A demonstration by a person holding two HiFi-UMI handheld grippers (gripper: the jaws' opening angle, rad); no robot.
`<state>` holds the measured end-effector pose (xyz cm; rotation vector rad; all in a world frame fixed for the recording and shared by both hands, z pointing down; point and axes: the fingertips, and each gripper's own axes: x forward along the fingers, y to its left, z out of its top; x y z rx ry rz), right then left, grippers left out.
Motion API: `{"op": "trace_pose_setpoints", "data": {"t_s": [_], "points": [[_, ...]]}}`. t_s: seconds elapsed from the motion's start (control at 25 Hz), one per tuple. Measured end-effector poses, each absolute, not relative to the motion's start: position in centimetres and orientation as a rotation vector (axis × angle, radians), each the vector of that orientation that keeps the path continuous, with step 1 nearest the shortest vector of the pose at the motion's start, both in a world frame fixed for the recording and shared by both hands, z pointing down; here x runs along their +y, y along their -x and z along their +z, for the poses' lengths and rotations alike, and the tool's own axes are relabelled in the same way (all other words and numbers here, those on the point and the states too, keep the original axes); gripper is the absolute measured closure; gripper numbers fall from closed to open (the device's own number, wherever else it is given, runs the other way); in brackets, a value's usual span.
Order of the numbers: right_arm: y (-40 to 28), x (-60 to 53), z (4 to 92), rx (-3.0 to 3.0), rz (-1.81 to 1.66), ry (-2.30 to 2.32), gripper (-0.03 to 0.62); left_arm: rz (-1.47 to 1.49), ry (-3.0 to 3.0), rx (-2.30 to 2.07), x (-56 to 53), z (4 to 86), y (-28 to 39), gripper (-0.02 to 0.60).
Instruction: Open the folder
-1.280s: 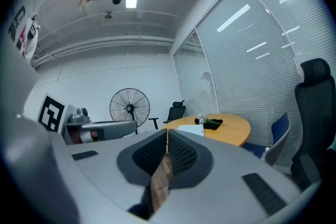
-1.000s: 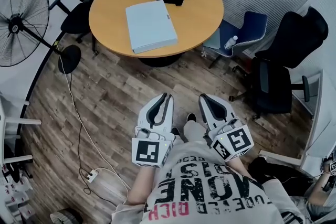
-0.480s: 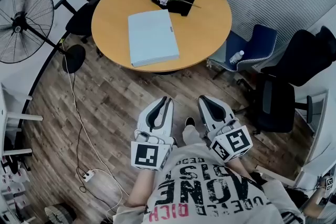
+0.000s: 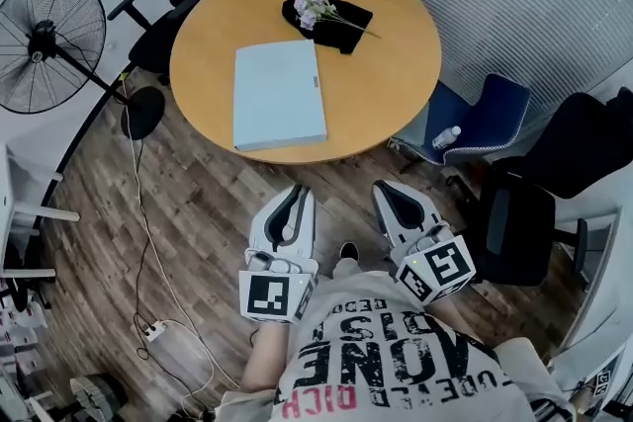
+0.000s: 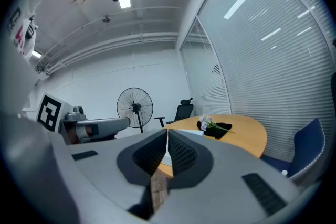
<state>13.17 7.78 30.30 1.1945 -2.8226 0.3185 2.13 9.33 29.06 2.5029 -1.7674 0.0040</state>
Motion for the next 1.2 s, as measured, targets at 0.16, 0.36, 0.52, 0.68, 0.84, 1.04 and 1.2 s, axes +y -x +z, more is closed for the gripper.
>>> {"op": "trace_pose_setpoints", "data": {"t_s": [0.16, 0.36, 0.52, 0.68, 0.84, 1.04, 1.2], "points": [[-14.4, 6.4, 31.0, -2.819, 0.341, -1.187, 0.580, 0.008, -2.481, -1.790, 8.1, 29.4, -2.8, 0.529], [-15.4, 5.5, 32.2, -2.797, 0.391, -1.202, 0.580, 0.021, -2.462, -1.792, 7.2, 29.9, -3.1, 0.529], [-15.6, 4.6, 32.5, -2.787, 0.420, -1.208, 0.580, 0.034, -2.466, -1.786, 6.3, 30.0, -3.2, 0.529], [-15.1, 3.4, 33.2, -2.764, 0.445, -1.219, 0.580, 0.043, -2.467, -1.766, 4.7, 30.6, -2.6, 0.529], [-14.1, 1.1, 33.8, -2.741, 0.473, -1.232, 0.580, 0.055, -2.467, -1.737, 2.4, 31.3, -1.4, 0.529], [-12.2, -2.1, 33.1, -2.731, 0.468, -1.234, 0.580, 0.086, -2.500, -1.686, -1.2, 31.2, -0.3, 0.529], [-11.0, -4.2, 33.2, -2.720, 0.479, -1.265, 0.580, 0.086, -2.522, -1.653, -3.6, 31.2, 0.8, 0.529]]}}
